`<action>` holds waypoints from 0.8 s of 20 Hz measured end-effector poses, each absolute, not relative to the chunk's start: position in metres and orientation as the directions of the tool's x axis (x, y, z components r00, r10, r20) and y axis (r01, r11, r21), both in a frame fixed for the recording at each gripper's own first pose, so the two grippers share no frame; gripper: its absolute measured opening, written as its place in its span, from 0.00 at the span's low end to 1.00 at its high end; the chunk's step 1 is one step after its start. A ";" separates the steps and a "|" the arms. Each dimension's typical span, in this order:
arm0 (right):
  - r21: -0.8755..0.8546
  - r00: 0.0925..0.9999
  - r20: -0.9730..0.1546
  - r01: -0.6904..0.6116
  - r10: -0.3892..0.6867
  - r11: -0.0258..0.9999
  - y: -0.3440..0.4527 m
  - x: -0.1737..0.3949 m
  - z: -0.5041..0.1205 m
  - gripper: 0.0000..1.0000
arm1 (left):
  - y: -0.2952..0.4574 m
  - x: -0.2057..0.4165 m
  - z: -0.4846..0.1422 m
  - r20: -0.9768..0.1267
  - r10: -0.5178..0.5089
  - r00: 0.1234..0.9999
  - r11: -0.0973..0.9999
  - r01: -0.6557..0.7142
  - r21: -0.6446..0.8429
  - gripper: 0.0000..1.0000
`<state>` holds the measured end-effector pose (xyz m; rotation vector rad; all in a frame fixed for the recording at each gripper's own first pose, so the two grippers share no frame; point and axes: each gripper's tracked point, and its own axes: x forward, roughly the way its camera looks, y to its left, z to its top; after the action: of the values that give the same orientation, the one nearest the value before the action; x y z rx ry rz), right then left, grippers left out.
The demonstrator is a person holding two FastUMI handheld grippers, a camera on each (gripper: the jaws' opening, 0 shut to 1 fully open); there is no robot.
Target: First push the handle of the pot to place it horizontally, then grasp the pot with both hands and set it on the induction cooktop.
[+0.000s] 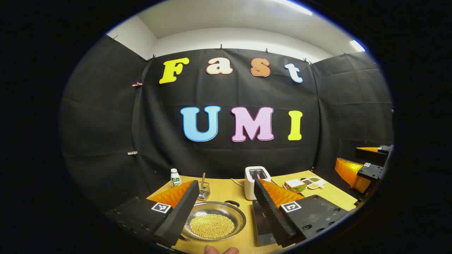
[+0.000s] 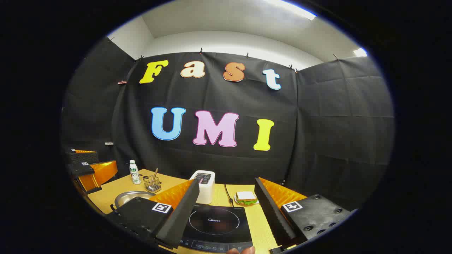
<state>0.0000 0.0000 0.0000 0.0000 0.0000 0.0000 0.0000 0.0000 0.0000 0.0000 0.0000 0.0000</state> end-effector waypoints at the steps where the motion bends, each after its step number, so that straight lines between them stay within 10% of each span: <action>1: 0.001 1.000 -0.001 -0.002 0.002 1.000 0.000 0.001 0.000 0.98 | 0.001 0.001 0.002 0.000 0.002 1.000 1.000 -0.002 0.001 0.97; 16: -0.017 1.000 0.011 -0.007 0.007 1.000 0.001 -0.001 0.002 0.98 | 0.000 -0.002 0.004 0.005 -0.016 1.000 1.000 0.016 -0.002 0.97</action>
<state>-0.0008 0.0013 0.0022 -0.0171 -0.0108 0.0068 -0.0015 0.0000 0.0038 -0.0019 -0.0048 -0.0158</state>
